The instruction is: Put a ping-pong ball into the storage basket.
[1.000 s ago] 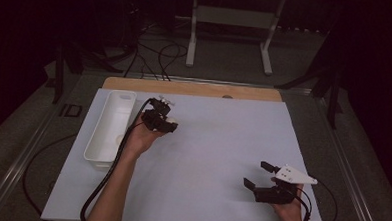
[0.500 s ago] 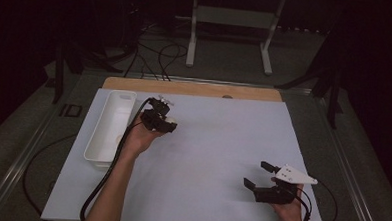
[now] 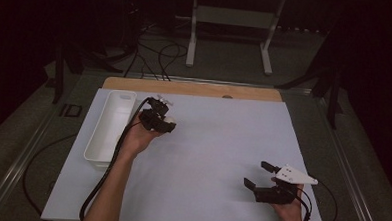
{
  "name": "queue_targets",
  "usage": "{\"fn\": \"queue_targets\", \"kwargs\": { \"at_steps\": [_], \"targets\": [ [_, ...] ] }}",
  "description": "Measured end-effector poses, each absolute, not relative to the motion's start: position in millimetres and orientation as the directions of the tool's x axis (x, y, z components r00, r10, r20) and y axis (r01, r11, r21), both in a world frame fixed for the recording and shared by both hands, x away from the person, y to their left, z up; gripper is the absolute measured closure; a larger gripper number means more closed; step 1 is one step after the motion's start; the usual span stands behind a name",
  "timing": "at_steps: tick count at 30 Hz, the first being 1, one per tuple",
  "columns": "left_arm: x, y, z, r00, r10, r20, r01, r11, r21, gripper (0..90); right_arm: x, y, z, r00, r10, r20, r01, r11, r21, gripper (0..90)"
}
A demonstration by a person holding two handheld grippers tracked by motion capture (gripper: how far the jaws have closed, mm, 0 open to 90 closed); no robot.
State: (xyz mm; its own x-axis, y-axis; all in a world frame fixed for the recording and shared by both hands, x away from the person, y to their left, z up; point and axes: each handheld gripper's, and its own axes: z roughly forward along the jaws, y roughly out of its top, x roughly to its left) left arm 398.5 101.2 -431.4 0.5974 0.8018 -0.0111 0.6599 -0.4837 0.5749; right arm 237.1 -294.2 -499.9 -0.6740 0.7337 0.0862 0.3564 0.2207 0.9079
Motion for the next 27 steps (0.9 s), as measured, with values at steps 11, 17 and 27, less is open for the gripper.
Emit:
{"fn": "queue_targets", "kwargs": {
  "at_steps": [11, 17, 27],
  "targets": [
    [396.3, 104.0, -429.2, 0.598, 0.801, 0.000, 0.655, -0.489, 0.575, 51.2, 237.0, -293.9, -500.0, -0.678, 0.730, 0.083, 0.353, 0.224, 0.908, 8.2],
    [394.9, 105.6, -427.7, 0.597, 0.802, 0.007, 0.652, -0.491, 0.578, 51.2, 237.1, -293.9, -500.0, -0.678, 0.730, 0.084, 0.353, 0.224, 0.908, 8.2],
    [393.1, 110.4, -426.0, 0.592, 0.806, 0.015, 0.652, -0.489, 0.579, 51.2, 237.1, -293.7, -500.1, -0.679, 0.729, 0.083, 0.352, 0.224, 0.909, 8.2]
  ]
}}
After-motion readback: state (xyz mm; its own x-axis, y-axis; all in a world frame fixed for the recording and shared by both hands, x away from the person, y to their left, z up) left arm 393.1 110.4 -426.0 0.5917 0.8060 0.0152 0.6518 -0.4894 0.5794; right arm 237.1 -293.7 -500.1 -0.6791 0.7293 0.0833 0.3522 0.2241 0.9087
